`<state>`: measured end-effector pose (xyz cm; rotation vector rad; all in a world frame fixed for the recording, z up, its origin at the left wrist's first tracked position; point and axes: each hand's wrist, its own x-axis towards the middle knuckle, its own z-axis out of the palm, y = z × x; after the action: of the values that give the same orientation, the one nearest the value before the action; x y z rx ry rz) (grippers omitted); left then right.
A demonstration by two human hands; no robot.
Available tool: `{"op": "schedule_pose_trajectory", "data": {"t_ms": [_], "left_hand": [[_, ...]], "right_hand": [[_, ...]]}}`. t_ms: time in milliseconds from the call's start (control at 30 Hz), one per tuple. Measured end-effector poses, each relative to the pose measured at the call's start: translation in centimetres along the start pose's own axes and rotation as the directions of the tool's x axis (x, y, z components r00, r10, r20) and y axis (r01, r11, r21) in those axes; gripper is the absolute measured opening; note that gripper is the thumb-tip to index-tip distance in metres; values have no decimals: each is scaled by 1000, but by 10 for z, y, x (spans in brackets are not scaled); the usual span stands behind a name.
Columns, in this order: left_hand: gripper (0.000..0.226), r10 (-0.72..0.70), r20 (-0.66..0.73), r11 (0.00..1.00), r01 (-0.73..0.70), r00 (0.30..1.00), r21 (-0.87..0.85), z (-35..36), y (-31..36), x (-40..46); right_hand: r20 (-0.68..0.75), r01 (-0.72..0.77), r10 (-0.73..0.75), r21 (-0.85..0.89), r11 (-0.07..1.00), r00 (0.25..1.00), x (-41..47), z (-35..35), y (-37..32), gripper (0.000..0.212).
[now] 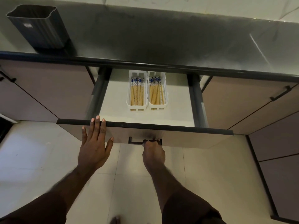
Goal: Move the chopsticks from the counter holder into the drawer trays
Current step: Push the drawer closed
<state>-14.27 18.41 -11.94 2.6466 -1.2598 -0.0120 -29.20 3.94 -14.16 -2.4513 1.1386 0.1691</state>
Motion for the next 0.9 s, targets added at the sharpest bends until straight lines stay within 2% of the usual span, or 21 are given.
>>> {"op": "schedule_pose_trajectory", "data": {"t_ms": [600,900], "left_hand": [[73,81,38,995,-78,996,-66,14,-19,184],[75,91,-113,995,-96,989,-35,5,-9,263]], "right_hand": [[-34,-102,102,1,995,994,168,-60,-24,29],[-52,-97,96,-10,995,994,248,-80,-23,30]]}}
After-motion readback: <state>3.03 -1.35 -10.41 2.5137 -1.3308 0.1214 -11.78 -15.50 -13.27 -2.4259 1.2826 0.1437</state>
